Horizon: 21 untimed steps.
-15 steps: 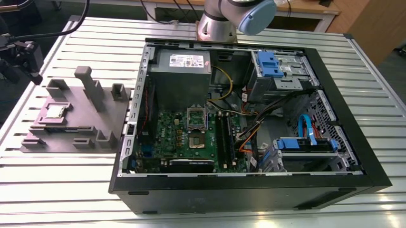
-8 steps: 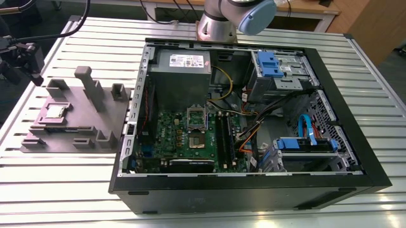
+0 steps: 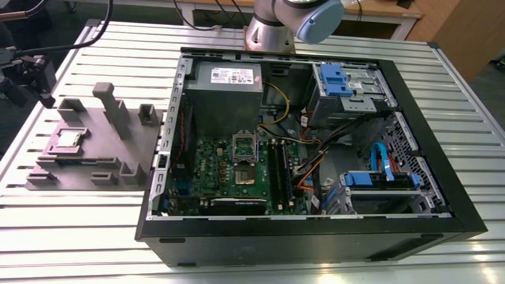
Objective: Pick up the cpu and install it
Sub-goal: 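Pick up the cpu and move it towards the insertion slot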
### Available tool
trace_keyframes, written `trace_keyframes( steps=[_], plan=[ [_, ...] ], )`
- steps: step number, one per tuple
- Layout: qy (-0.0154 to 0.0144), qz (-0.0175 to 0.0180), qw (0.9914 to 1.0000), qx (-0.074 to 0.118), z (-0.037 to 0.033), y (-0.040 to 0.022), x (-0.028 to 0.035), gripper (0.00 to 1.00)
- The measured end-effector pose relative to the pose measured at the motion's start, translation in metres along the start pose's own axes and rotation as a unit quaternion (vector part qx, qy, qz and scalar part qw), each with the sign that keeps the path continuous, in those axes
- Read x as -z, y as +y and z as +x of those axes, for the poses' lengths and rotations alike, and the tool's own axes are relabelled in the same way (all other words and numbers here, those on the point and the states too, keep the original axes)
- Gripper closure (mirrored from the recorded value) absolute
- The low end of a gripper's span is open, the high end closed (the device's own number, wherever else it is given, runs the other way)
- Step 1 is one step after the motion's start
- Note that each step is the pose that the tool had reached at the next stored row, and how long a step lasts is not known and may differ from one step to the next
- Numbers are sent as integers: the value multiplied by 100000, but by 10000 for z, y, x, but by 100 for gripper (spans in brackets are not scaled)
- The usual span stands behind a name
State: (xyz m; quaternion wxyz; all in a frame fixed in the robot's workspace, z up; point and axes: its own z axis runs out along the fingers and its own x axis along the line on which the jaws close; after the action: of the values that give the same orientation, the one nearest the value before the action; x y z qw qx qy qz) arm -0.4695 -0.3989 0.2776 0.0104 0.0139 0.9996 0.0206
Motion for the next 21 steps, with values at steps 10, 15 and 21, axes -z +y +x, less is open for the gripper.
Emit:
trace_keyframes(
  steps=[10, 15, 21],
  plan=[
    [11, 3, 100000, -1, 1, -2, -48, 47],
    [2, -1, 100000, 0, 1, -2, -57, 47],
    [2, -1, 100000, 0, 1, -2, -58, 47]
  ],
)
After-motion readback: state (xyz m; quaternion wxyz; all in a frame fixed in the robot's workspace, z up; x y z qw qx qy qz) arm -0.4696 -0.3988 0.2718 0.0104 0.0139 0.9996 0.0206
